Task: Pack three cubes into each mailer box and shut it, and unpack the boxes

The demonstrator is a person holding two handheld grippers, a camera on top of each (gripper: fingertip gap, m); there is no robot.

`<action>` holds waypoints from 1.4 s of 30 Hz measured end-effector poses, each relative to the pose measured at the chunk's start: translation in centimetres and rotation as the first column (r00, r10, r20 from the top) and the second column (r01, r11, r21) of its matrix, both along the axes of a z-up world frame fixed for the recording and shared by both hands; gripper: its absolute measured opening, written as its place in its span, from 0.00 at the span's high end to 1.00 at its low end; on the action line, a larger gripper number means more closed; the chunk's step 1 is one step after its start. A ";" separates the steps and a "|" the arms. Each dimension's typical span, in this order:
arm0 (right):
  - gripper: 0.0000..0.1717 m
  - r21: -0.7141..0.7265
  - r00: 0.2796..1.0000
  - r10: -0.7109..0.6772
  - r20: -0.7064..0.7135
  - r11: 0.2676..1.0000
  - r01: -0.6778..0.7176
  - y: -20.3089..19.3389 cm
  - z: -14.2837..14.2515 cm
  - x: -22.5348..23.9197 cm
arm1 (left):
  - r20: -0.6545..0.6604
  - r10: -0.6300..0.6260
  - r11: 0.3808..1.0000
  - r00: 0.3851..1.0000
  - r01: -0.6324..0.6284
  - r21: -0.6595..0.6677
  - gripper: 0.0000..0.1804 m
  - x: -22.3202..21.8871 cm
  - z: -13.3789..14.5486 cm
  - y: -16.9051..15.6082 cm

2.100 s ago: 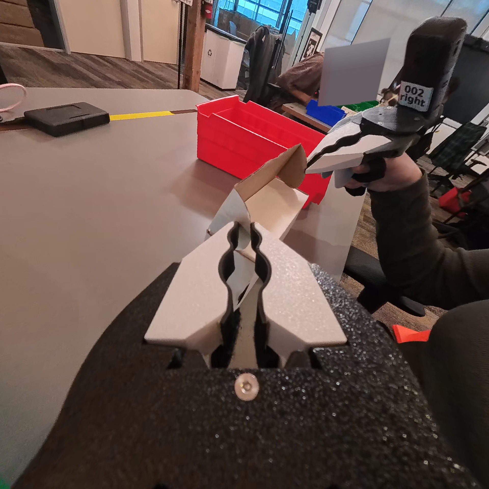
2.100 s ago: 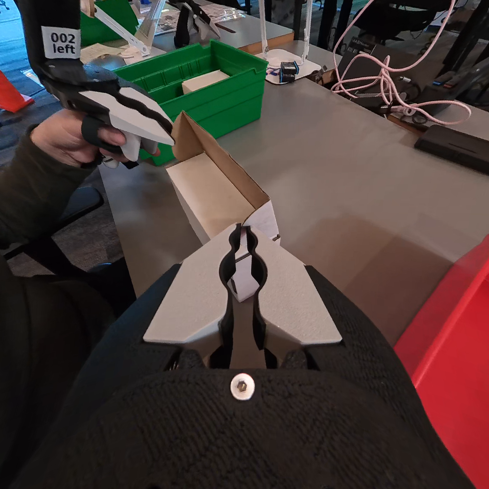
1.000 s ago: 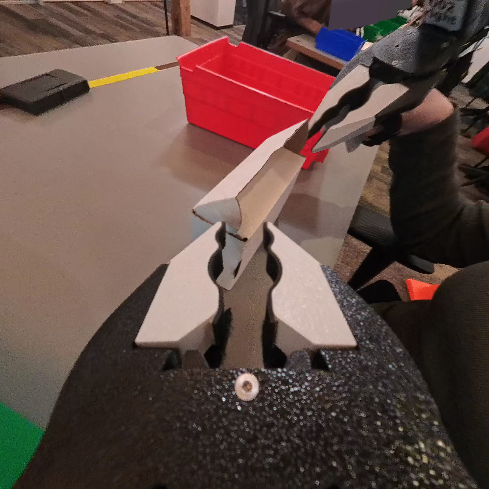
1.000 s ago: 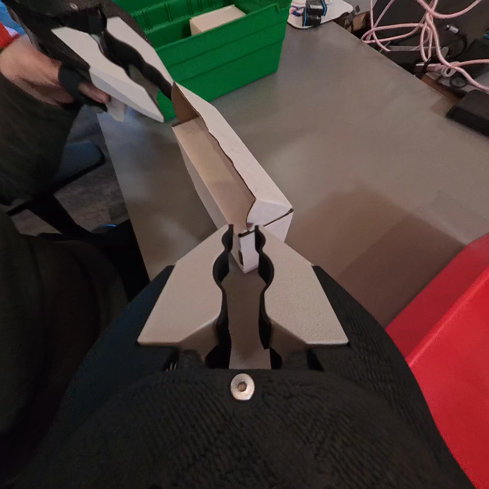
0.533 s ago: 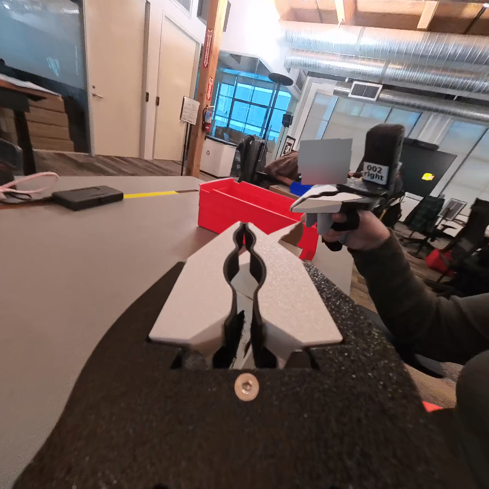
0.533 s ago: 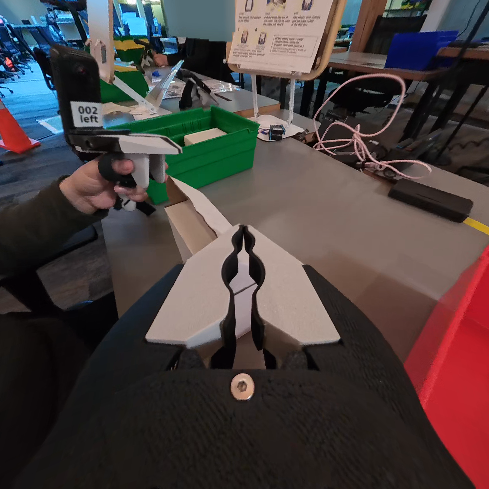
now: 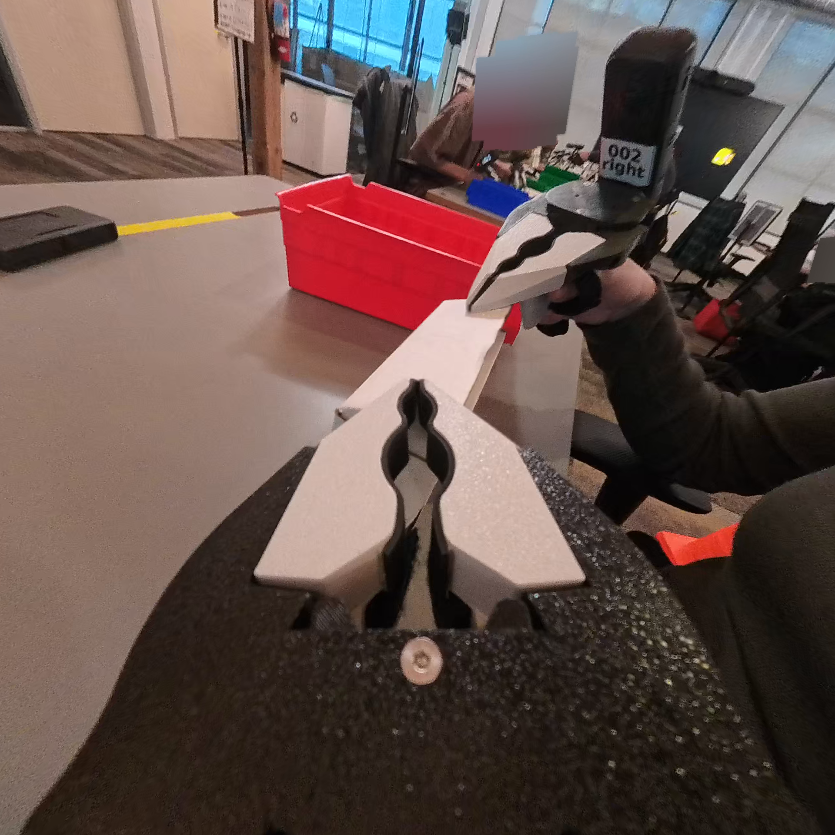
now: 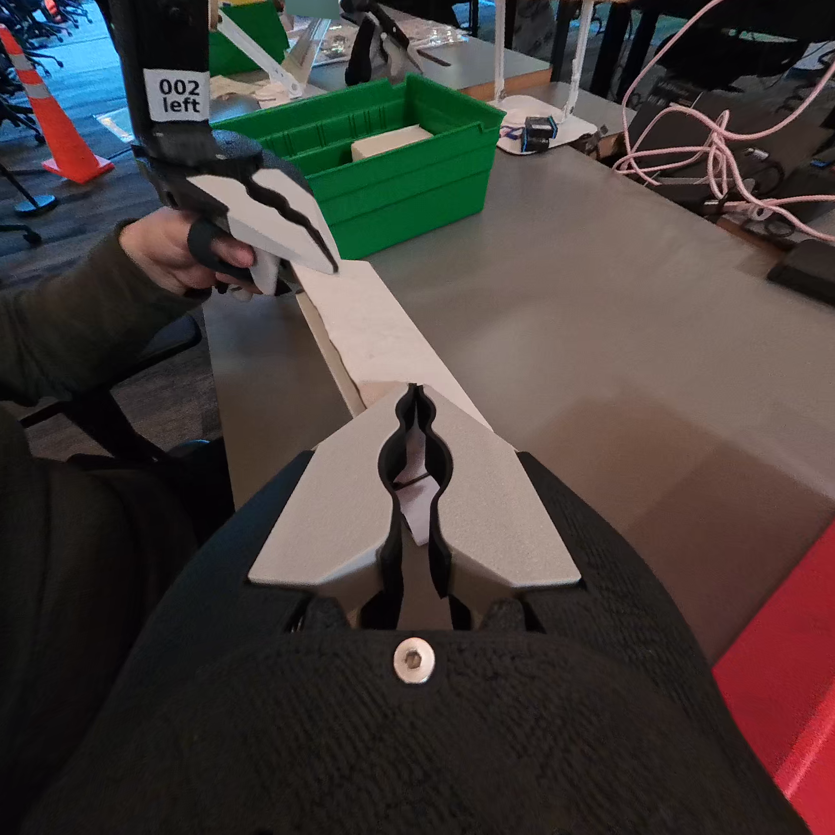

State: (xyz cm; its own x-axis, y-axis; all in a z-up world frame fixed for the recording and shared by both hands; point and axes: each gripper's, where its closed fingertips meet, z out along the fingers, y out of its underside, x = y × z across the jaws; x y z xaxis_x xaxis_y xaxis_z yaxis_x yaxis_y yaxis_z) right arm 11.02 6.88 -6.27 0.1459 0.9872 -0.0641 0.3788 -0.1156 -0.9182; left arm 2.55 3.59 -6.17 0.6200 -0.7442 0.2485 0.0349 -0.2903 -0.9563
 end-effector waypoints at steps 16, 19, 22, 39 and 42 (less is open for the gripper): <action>1.00 -0.052 1.000 0.023 0.008 0.998 -0.023 0.1 -1.4 -0.1 | -0.081 0.022 0.999 0.996 -0.024 -0.029 1.00 0.0 -1.5 0.3; 1.00 -0.015 1.000 0.017 0.022 1.000 -0.016 0.1 -1.4 -0.1 | -0.124 0.045 0.999 0.991 -0.045 0.003 1.00 0.0 -1.6 0.3; 1.00 0.012 0.999 0.007 0.033 1.000 -0.007 0.1 -1.5 -0.1 | -0.127 0.054 0.999 0.990 -0.053 0.015 1.00 0.0 -1.6 0.3; 0.45 0.410 0.982 0.058 0.180 0.903 -0.128 -2.2 1.4 -3.3 | 0.069 0.164 0.918 0.984 -0.178 0.355 0.83 -2.2 6.8 -1.3; 0.46 0.452 0.870 0.132 0.475 0.812 -0.370 -2.3 -1.6 -5.0 | 0.073 0.181 0.891 0.981 -0.195 0.409 0.84 -2.5 8.0 -2.0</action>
